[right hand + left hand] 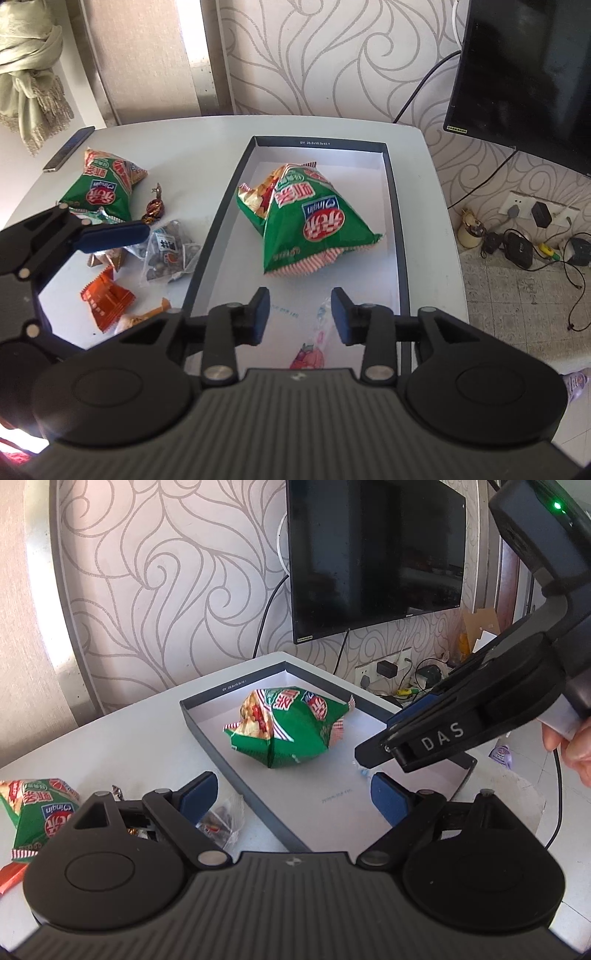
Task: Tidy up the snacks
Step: 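Release the chip bag in the box while the right gripper drops the pink sweet there, then grasp the small candy packet with the left gripper while the right grasps the peanut bag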
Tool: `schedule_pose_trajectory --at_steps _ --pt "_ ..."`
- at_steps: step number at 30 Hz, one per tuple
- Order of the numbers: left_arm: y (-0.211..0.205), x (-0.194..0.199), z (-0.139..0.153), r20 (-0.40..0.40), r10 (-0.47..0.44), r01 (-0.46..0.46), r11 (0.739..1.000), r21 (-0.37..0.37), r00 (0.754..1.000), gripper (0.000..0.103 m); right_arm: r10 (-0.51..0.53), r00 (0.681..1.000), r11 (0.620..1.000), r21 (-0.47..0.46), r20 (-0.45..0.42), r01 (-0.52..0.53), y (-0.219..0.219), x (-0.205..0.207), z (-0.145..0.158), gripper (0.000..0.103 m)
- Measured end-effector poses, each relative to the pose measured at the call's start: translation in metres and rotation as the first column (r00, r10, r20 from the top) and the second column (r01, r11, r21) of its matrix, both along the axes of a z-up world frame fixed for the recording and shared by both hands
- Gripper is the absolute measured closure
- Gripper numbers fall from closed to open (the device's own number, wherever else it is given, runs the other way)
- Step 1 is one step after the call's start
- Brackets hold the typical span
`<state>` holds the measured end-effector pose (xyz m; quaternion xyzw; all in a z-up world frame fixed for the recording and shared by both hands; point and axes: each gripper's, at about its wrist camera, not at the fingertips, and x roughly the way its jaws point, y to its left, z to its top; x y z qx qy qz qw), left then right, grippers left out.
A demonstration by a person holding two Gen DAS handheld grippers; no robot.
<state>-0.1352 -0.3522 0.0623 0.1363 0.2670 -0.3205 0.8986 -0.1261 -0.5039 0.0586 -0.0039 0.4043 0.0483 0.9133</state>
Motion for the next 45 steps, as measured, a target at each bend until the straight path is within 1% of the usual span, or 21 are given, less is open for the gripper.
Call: schedule_pose_trajectory --at_steps 2,5,8,11,15,17,22,24,25,26,28,31,32,33,34,37,40,41,43,44,45 --pt "0.008 -0.005 0.0 -0.005 0.0 0.0 1.0 -0.006 1.0 0.011 -0.013 1.0 1.0 0.005 0.012 0.012 0.005 -0.006 0.003 0.062" --pt "0.025 -0.015 -0.001 -0.019 -0.011 0.011 1.0 -0.014 1.0 0.011 -0.005 0.998 1.0 0.011 0.055 0.004 0.018 -0.016 0.012 0.062" --pt "0.045 -0.028 -0.003 -0.016 -0.022 0.022 1.0 -0.002 1.0 0.011 0.037 0.996 0.999 0.016 0.081 -0.039 0.035 -0.024 0.018 0.062" --pt "0.07 -0.041 -0.005 -0.001 -0.025 0.025 1.0 0.013 1.0 0.011 0.09 0.992 0.995 0.029 0.086 -0.093 0.056 -0.029 0.018 0.062" --pt "0.098 -0.053 -0.009 0.007 -0.017 0.017 0.999 0.042 1.0 0.011 0.155 0.986 0.987 0.036 0.063 -0.158 0.086 -0.032 0.007 0.062" --pt "0.109 -0.055 -0.013 -0.006 -0.008 0.008 0.999 0.051 1.0 0.011 0.183 0.982 0.982 0.036 0.048 -0.184 0.099 -0.034 0.003 0.062" --pt "0.13 -0.059 -0.023 -0.02 -0.007 0.008 0.997 0.08 1.0 0.011 0.242 0.97 0.97 -0.023 -0.024 -0.243 0.127 -0.04 -0.009 0.062" --pt "0.138 -0.062 -0.027 -0.025 -0.01 0.012 0.996 0.086 1.0 0.011 0.259 0.964 0.965 -0.035 -0.053 -0.261 0.135 -0.043 -0.015 0.055" --pt "0.142 -0.062 -0.031 -0.028 -0.01 0.013 0.996 0.093 1.0 0.011 0.26 0.964 0.964 -0.047 -0.054 -0.263 0.138 -0.045 -0.017 0.047" --pt "0.145 -0.063 -0.034 -0.031 -0.009 0.012 0.995 0.099 0.999 0.011 0.258 0.965 0.963 -0.063 -0.05 -0.261 0.141 -0.048 -0.019 0.041" --pt "0.148 -0.062 -0.042 -0.042 -0.012 0.016 0.995 0.103 0.999 0.011 0.246 0.968 0.965 -0.083 -0.047 -0.25 0.144 -0.047 -0.021 0.039" --pt "0.146 -0.061 -0.052 -0.057 -0.034 0.04 0.993 0.114 0.998 0.012 0.232 0.972 0.968 -0.089 -0.045 -0.235 0.145 -0.044 -0.02 0.039" --pt "0.146 -0.061 -0.054 -0.064 -0.045 0.052 0.992 0.114 0.997 0.018 0.231 0.972 0.968 -0.093 -0.043 -0.234 0.145 -0.044 -0.02 0.039" --pt "0.145 -0.061 -0.056 -0.077 -0.058 0.066 0.991 0.116 0.995 0.026 0.23 0.972 0.967 -0.1 -0.041 -0.233 0.144 -0.044 -0.019 0.039" --pt "0.147 -0.061 -0.057 -0.088 -0.066 0.075 0.991 0.109 0.994 0.031 0.229 0.973 0.967 -0.106 -0.041 -0.232 0.143 -0.044 -0.019 0.039" --pt "0.152 -0.062 -0.057 -0.119 -0.071 0.082 0.993 0.088 0.99 0.033 0.221 0.974 0.968 -0.113 -0.041 -0.224 0.139 -0.044 -0.019 0.039" --pt "0.155 -0.061 -0.057 -0.143 -0.086 0.095 0.994 0.059 0.986 0.042 0.224 0.973 0.967 -0.114 -0.05 -0.229 0.138 -0.043 -0.022 0.039" --pt "0.154 -0.062 -0.056 -0.141 -0.087 0.096 0.994 0.059 0.986 0.05 0.226 0.973 0.966 -0.12 -0.053 -0.23 0.138 -0.042 -0.024 0.039" --pt "0.153 -0.064 -0.055 -0.143 -0.107 0.115 0.992 0.055 0.984 0.074 0.23 0.972 0.964 -0.123 -0.051 -0.234 0.139 -0.038 -0.026 0.039" --pt "0.152 -0.064 -0.055 -0.147 -0.11 0.119 0.992 0.053 0.983 0.079 0.235 0.971 0.963 -0.12 -0.052 -0.239 0.14 -0.036 -0.028 0.039" --pt "0.152 -0.064 -0.054 -0.152 -0.107 0.116 0.992 0.05 0.982 0.082 0.24 0.969 0.962 -0.12 -0.056 -0.245 0.141 -0.033 -0.029 0.039"
